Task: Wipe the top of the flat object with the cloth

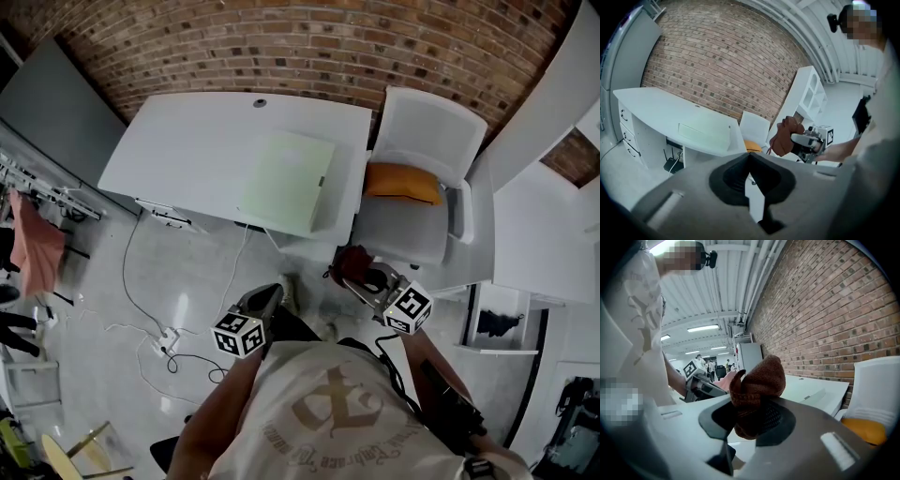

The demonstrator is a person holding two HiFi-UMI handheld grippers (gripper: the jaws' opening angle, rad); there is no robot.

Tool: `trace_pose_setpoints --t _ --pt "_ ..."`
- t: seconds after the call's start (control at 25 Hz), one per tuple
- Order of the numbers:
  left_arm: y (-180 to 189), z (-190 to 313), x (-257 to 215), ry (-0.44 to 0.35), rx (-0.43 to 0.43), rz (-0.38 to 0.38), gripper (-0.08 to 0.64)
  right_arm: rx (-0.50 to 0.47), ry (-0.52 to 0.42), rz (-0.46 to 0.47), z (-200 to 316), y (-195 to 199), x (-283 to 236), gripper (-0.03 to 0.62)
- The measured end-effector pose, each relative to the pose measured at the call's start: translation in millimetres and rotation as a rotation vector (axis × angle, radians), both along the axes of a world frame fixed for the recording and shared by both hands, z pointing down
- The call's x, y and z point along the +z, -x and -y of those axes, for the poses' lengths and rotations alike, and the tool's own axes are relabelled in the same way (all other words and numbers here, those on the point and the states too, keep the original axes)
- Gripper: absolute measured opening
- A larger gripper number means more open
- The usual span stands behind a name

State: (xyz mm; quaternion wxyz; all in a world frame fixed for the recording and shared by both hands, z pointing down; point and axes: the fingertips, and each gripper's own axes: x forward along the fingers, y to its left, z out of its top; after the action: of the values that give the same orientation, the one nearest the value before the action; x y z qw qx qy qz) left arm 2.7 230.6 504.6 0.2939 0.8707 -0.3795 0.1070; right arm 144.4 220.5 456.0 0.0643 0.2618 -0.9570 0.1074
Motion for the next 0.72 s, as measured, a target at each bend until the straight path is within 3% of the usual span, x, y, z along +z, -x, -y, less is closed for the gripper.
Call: trace_pose_setpoints --t 0.36,0.6,0.72 --pt "-2.3 45.8 13.1 0.03 0.018 -0.016 0.002 -0.003 0.042 -0.042 35.4 4.2 15.6 0.091" --pt "-3.7 103.9 9.4 0.021 0.056 -0.018 0.002 0.04 0.052 -0.042 85.8 -0.4 17.8 0.091" --pt "1.1 132.8 13.4 0.052 0.059 -0.017 0.0 0.059 0.057 -0.043 116.3 2.0 18.3 0.091"
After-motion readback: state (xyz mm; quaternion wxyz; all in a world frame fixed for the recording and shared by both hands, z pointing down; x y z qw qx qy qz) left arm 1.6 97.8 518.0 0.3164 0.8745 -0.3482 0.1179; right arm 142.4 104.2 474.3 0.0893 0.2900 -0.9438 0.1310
